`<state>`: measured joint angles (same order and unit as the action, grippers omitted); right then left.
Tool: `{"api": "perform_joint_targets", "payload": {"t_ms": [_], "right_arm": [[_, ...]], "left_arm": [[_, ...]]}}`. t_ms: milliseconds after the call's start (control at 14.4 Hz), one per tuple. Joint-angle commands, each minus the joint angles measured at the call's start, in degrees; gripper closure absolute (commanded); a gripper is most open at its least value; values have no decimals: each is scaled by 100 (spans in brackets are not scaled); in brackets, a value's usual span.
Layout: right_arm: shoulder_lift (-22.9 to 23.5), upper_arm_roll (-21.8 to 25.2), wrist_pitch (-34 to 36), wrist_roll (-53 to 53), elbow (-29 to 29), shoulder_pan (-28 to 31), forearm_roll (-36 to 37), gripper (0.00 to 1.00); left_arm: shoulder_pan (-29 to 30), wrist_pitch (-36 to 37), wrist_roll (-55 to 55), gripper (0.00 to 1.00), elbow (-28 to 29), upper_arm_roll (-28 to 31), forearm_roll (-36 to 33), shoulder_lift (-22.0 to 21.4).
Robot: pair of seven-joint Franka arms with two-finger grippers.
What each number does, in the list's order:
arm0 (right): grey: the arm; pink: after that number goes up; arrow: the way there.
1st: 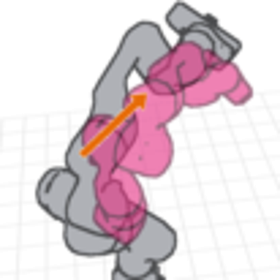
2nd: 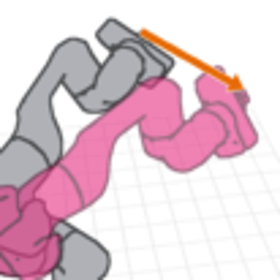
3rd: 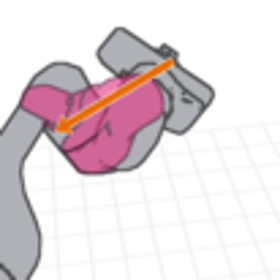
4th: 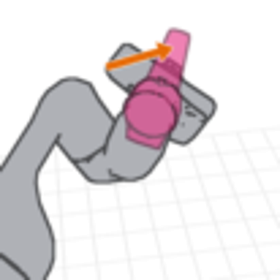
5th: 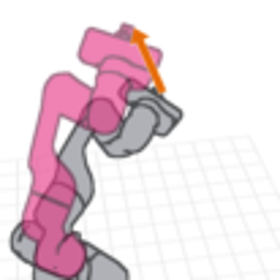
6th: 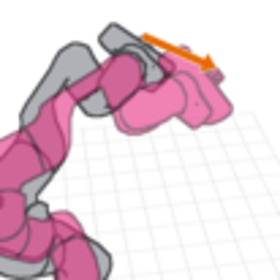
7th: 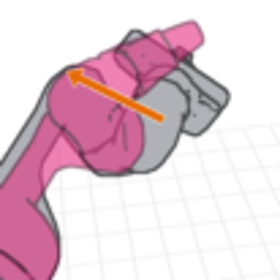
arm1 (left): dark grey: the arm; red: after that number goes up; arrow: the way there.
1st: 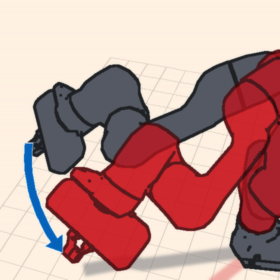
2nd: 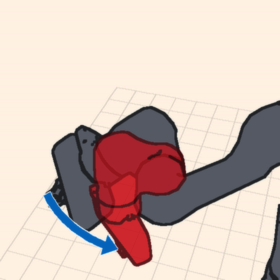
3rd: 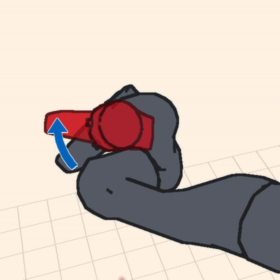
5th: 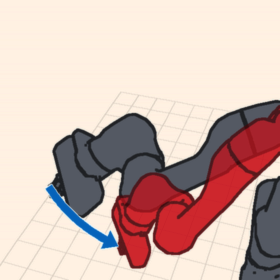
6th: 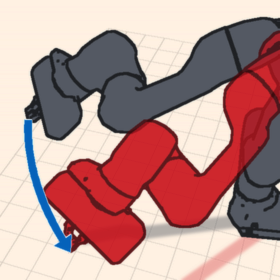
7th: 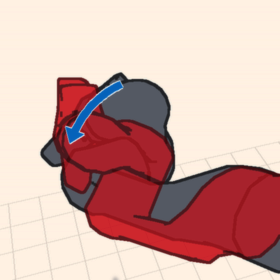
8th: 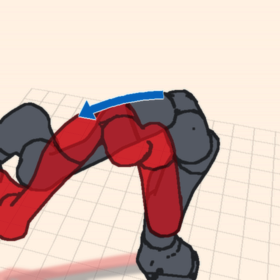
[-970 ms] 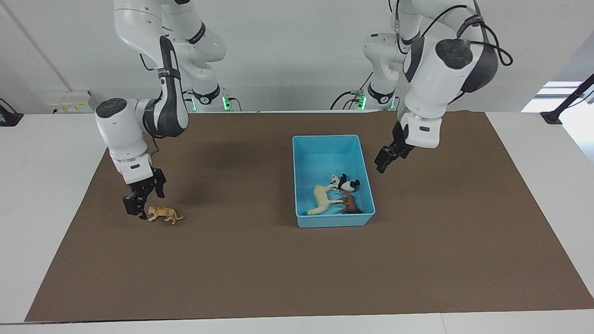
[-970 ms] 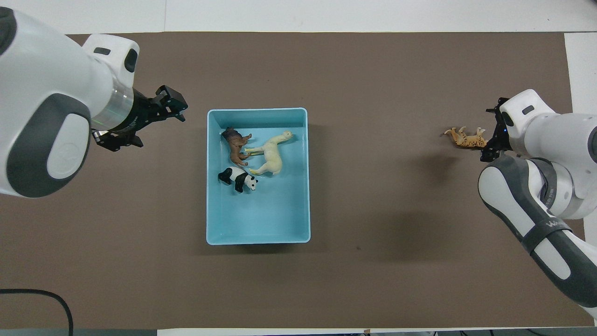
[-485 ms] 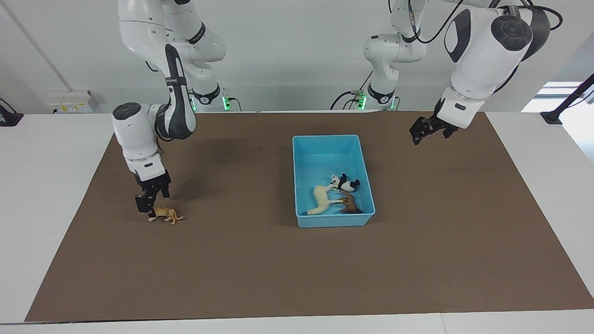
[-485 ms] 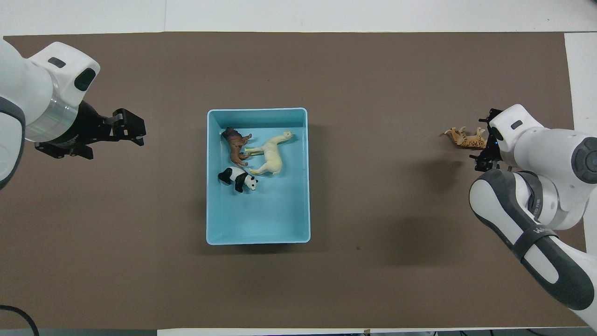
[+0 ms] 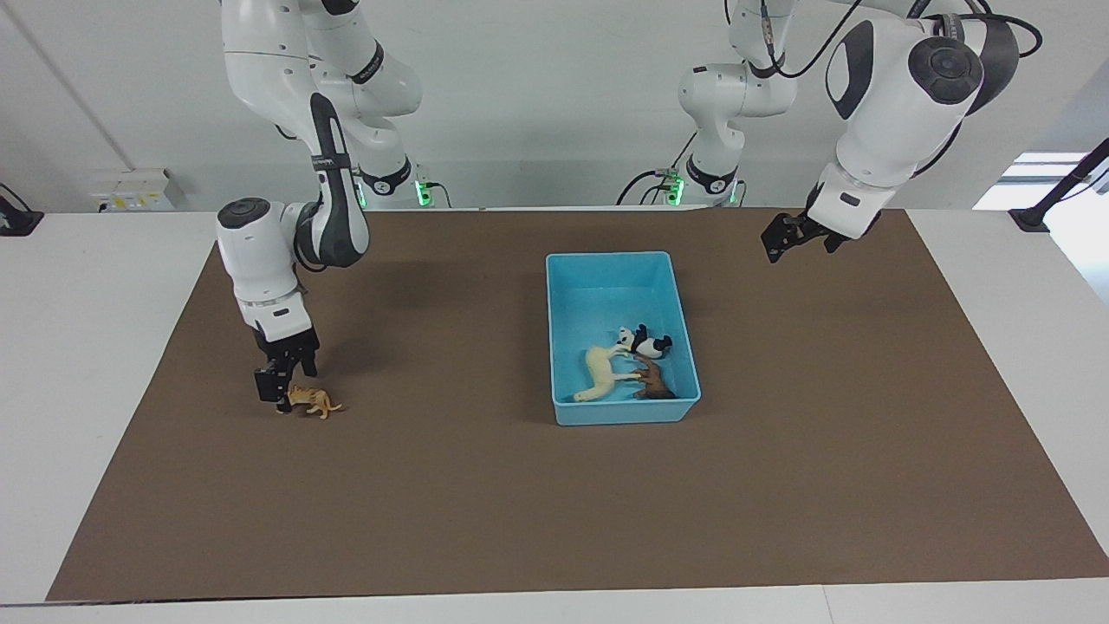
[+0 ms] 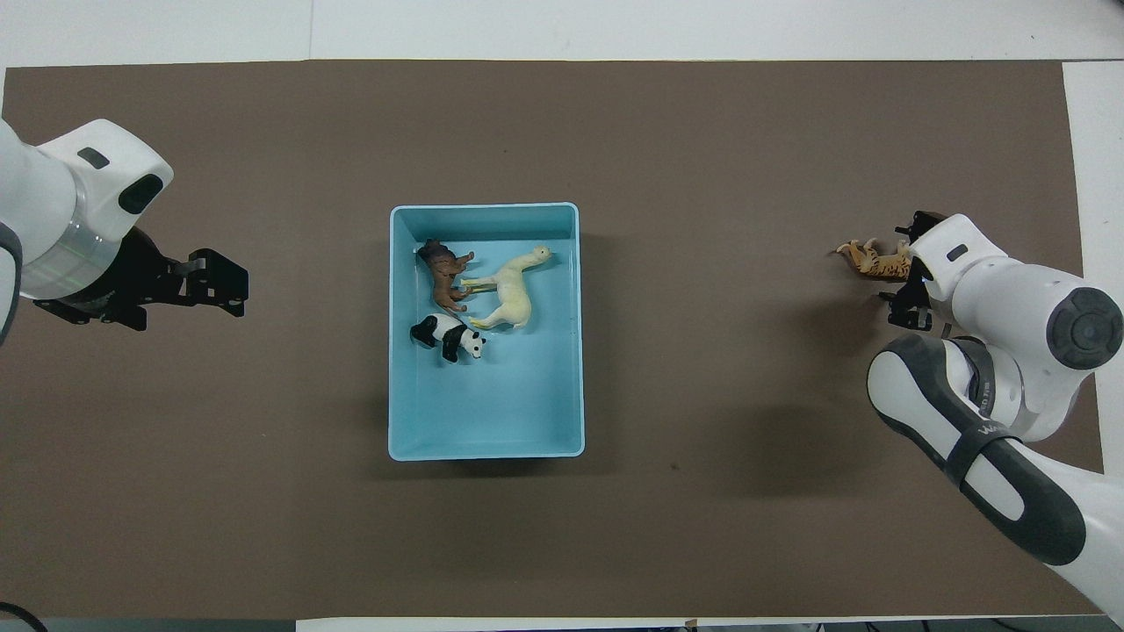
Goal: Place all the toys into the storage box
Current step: 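Withdraw the left gripper while the right gripper grasps the tan lion, then lift the tan lion with the right gripper and hold it above the table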
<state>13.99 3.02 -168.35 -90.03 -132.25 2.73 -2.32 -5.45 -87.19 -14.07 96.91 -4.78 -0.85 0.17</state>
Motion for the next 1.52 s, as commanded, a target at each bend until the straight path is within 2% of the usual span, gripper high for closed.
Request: {"api": "perform_joint_targets", "payload": {"t_ms": [0,139,277,346,416,485,554,693,762,1039,1178,1455], "right_arm": [[104,-56,-136,-225,50,87,-67,2],[112,-56,-145,-225,50,78,-67,13],[112,-56,-154,-225,50,78,-67,32],[112,-56,-145,-216,50,78,-67,54],[112,-56,-145,-173,59,87,-67,72],[112,-56,-136,-164,94,96,-76,89],[112,-56,-102,-164,198,113,-67,99],[43,-47,152,-155,366,114,-85,100],[-36,-47,502,-103,549,105,-93,100],[-151,-47,2925,1045,2041,26,-93,100],[-230,-126,3561,2412,2395,-1,-102,100],[-546,-547,4257,6444,2467,-526,-111,100]], "left_arm": [[314,-26,369,0,355,-110,-73,-377],[413,-357,641,0,321,-155,-65,-316],[457,-344,669,0,119,-128,-3,-237],[457,-229,704,0,144,-172,-12,-280],[422,-298,704,0,171,-163,-21,-237],[439,-394,704,0,171,-163,-21,-237],[439,-412,695,0,188,-163,-21,-245],[422,-430,695,0,188,-163,-21,-245],[413,-430,678,0,188,-163,-21,-245],[422,-746,721,0,224,-172,215,-228],[361,-712,826,0,206,-172,252,-219],[352,-694,827,0,109,-172,234,-193]]}}
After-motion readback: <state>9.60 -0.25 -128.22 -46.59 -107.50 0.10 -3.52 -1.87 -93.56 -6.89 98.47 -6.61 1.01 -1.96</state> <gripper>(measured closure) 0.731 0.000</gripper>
